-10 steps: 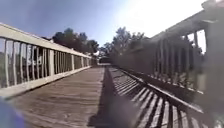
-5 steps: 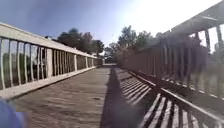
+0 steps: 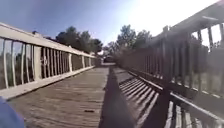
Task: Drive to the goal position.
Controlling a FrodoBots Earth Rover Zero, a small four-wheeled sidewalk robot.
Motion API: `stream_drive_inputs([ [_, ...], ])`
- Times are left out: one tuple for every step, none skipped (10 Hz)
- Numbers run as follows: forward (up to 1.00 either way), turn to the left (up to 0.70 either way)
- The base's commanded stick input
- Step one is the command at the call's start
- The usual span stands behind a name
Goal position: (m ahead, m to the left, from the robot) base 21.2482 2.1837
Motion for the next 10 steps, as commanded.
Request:
stream_drive_inputs([
  [0.70,0.00],
  [0.70,0.00],
  [0.70,0.00],
  [0.70,0.00],
  [0.70,0.00],
  [0.70,0.00],
  [0.70,0.00],
  [0.70,0.00],
  [0.70,0.00],
  [0.70,0.00],
])
